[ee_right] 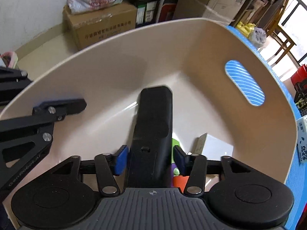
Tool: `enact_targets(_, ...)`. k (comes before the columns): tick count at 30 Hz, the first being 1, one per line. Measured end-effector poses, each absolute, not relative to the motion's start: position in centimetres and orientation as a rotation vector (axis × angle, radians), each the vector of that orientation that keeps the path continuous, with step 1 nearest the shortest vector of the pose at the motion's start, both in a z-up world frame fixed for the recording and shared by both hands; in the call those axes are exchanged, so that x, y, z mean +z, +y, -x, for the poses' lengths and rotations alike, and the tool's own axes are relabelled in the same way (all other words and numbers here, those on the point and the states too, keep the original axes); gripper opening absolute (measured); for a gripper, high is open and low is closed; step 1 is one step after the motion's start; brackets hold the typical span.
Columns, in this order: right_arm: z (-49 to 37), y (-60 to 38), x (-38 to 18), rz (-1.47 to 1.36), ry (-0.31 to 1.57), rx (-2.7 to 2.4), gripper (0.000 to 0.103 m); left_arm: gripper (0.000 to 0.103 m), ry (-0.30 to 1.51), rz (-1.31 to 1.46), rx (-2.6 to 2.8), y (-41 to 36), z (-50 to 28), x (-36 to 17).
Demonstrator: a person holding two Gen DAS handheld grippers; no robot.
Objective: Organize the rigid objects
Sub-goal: 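Carry the black remote case into the basket and release it, then grasp the black key fob with keys using the right tool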
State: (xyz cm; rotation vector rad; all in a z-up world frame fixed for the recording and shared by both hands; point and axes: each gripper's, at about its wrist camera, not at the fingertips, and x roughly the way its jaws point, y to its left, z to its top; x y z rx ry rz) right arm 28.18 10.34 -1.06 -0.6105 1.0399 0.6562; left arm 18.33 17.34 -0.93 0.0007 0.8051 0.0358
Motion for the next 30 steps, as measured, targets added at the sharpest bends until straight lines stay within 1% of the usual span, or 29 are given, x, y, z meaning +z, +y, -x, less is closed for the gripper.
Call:
enact_targets(1, -28.2, 10.0, -0.9, 0.608, 1.029, 0.648, 0.077, 0.005, 0.805, 0.0, 0.035, 17.4, -18.3, -0.9)
enact_targets(2, -28.2, 9.7, -0.6, 0.604, 1.022, 0.642, 0.078, 0.005, 0.805, 0.0, 0.035, 17.3, -18.3, -0.9)
enact_targets(7, -27.8, 7.2, 1.1, 0.564, 0.961, 0.613, 0.08, 0.005, 0.805, -0.002, 0.037, 17.2, -18.3, -0.9)
enact_targets(15, -25.6, -0.2, 6.3, 0.445, 0.746, 0.525, 0.081, 0.005, 0.805, -0.003, 0.038, 17.3, -18.4, -0.9)
enact_targets(18, -24.8, -4.3, 8.1, 0.394, 0.686, 0.475, 0.083, 0.005, 0.806, -0.002, 0.041, 17.3, -18.3, -0.9)
enact_targets(20, -24.6, -7.0, 8.7, 0.353, 0.665, 0.442, 0.087, 0.005, 0.806, -0.004, 0.042, 17.3, -18.3, -1.0)
enact_targets(24, -24.5, -11.2, 7.8, 0.325, 0.677, 0.361, 0.088, 0.005, 0.806, -0.004, 0.042, 17.2, -18.3, -0.9)
enact_targets(30, -25.0, -15.3, 3.5, 0.338, 0.77, 0.293, 0.089, 0.005, 0.806, -0.003, 0.041, 17.2, -18.3, -0.9)
